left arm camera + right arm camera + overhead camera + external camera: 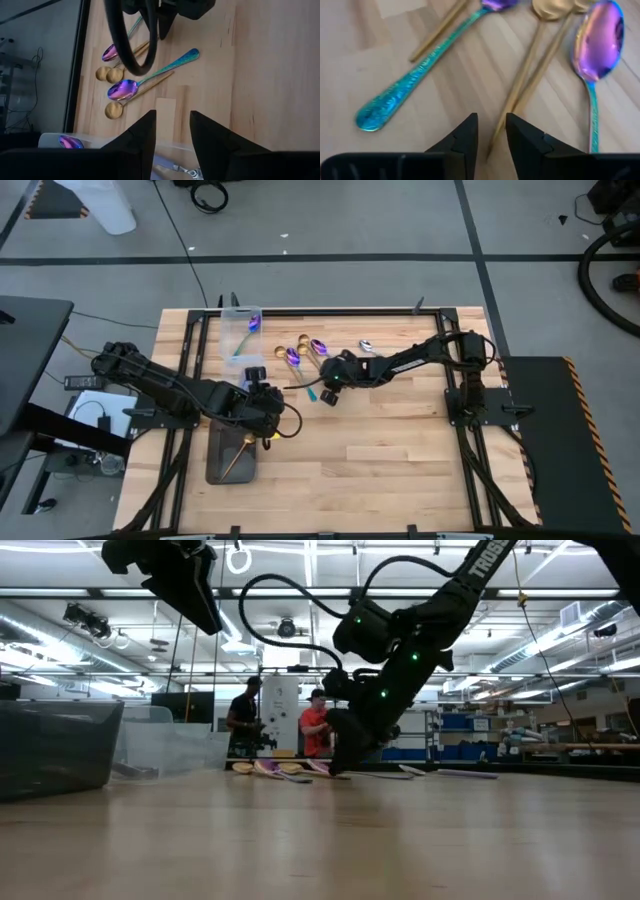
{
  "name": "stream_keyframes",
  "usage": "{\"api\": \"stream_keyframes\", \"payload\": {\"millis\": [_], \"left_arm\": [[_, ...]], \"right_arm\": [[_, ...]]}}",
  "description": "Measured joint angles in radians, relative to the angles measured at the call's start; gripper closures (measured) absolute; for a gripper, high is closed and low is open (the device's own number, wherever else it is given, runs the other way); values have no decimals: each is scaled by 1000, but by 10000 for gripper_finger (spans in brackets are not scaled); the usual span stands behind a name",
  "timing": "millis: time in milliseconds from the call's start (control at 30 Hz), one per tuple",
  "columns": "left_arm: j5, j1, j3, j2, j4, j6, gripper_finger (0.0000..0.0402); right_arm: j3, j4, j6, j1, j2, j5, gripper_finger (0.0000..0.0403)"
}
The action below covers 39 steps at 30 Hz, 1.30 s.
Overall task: Sort silverware by color (type)
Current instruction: Put the gold spoon into the black bin
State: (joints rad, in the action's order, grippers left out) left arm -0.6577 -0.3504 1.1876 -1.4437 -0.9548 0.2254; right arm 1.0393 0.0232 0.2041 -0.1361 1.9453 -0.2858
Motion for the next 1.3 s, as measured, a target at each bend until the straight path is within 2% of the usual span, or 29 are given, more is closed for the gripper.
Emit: {"api": "stream_keyframes", "payload": {"millis": [200,300,367,533,1067,1300], "left_arm": [[1,0,0,0,0,-2,274],[29,0,0,0,-3,-2,274],[65,0,0,0,-2,-2,274],[89,-1,0,0,-7,-2,274],[88,0,-1,0,-1,16,274],[130,10,-169,0,321,-20,274]], "right_arm": [[2,-42,30,5,7,-5,287],[7,-75,88,-13,14,54,298],[9,-91,103,-19,25,88,314],[10,-101,100,-16,36,75,388],[-3,-178,28,9,-89,0,400],[-3,-174,21,10,-90,-5,401]]}}
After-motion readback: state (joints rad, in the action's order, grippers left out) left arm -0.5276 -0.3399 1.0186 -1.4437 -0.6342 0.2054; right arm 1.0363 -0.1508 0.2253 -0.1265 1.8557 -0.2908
